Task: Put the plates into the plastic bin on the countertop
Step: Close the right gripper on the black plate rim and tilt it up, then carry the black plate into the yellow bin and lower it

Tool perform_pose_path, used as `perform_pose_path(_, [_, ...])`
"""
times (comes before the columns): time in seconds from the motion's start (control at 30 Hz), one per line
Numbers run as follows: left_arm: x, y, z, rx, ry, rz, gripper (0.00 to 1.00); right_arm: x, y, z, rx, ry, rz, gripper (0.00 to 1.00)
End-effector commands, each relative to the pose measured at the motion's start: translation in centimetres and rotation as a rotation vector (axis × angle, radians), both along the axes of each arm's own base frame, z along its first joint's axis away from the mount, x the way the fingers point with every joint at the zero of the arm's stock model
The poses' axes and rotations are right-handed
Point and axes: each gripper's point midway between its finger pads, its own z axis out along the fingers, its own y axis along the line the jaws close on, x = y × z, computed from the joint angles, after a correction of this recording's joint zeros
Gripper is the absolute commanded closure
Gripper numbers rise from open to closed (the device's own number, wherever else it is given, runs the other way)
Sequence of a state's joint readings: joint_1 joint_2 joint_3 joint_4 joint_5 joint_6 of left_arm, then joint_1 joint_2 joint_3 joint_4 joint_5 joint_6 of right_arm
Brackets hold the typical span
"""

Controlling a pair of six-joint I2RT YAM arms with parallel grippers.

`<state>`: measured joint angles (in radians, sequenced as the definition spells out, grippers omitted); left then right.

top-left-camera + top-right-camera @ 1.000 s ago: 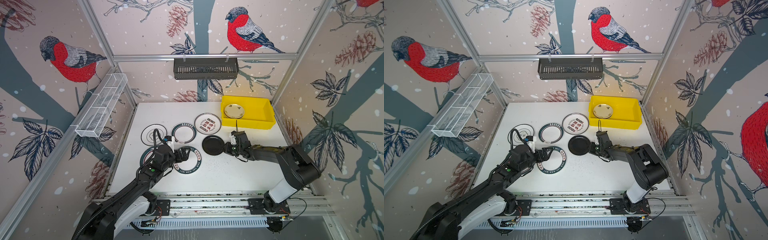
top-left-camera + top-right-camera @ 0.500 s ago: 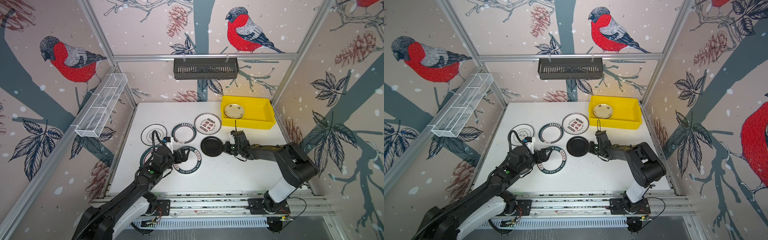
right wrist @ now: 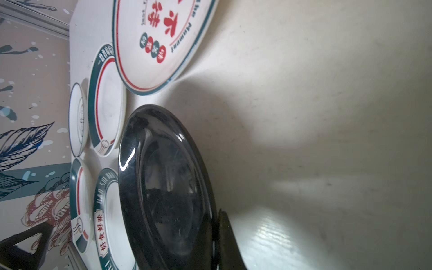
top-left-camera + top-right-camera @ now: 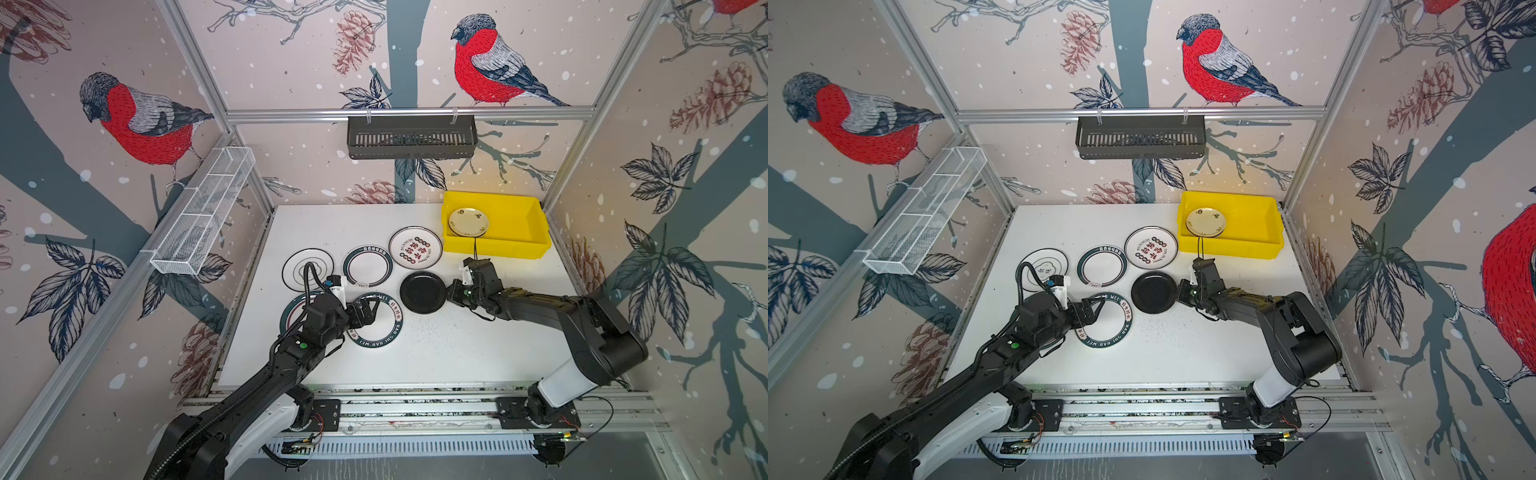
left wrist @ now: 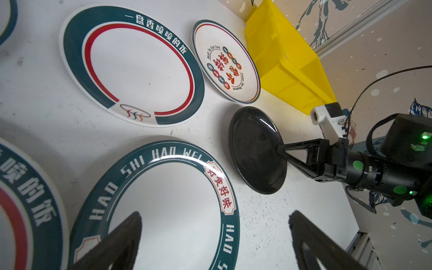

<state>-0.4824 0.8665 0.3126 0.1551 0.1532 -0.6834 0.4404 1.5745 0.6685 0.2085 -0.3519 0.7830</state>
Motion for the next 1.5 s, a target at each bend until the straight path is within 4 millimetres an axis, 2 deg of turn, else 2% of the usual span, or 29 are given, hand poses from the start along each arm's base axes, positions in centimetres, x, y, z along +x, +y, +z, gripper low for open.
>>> perform_pose_path(0.0, [0.8, -0.1, 1.1, -0.031, -0.046, 0.016, 0.03, 0.0, -0.1, 1.4, 0.047, -0.005, -0.009, 0.97])
perform_pose_path(0.17, [0.8, -0.4, 1.1, -0.043, -0.05, 0.007, 0.03, 0.6, -1.5, 3.5, 0.051, -0.046, -0.044, 0.98])
perform_pose_path(0.37, [1.2, -0.7, 1.4, -0.053, -0.071, 0.001, 0.03, 2.4, -4.7, 7.3, 0.064, -0.133, -0.129, 0.98])
perform_pose_path(0.5, [1.4, -0.8, 2.1, -0.074, -0.103, 0.003, 0.03, 5.7, -8.5, 11.5, 0.042, -0.25, -0.23, 0.98])
perform_pose_path(0.57, [1.5, -0.9, 2.3, -0.076, -0.109, -0.002, 0.03, 7.6, -10.3, 13.0, 0.011, -0.285, -0.274, 0.98])
perform_pose_path(0.7, [1.7, -1.1, 2.4, -0.057, -0.104, -0.016, 0.03, 11.9, -13.2, 14.6, -0.088, -0.308, -0.323, 0.99])
perform_pose_path(0.8, [1.7, -1.1, 2.3, -0.047, -0.103, -0.015, 0.03, 15.0, -14.6, 15.4, -0.158, -0.327, -0.356, 0.99])
perform_pose_path(1.03, [1.9, -0.9, 2.4, -0.031, -0.105, -0.009, 0.03, 20.0, -17.5, 14.2, -0.249, -0.305, -0.467, 0.99])
perform_pose_path(1.13, [2.0, -1.0, 2.4, -0.018, -0.105, -0.012, 0.03, 21.5, -18.5, 12.3, -0.319, -0.26, -0.493, 0.99])
perform_pose_path(1.47, [2.9, -1.8, 2.2, 0.003, -0.08, -0.039, 0.03, 25.6, -19.4, 8.0, -0.419, -0.171, -0.492, 0.98])
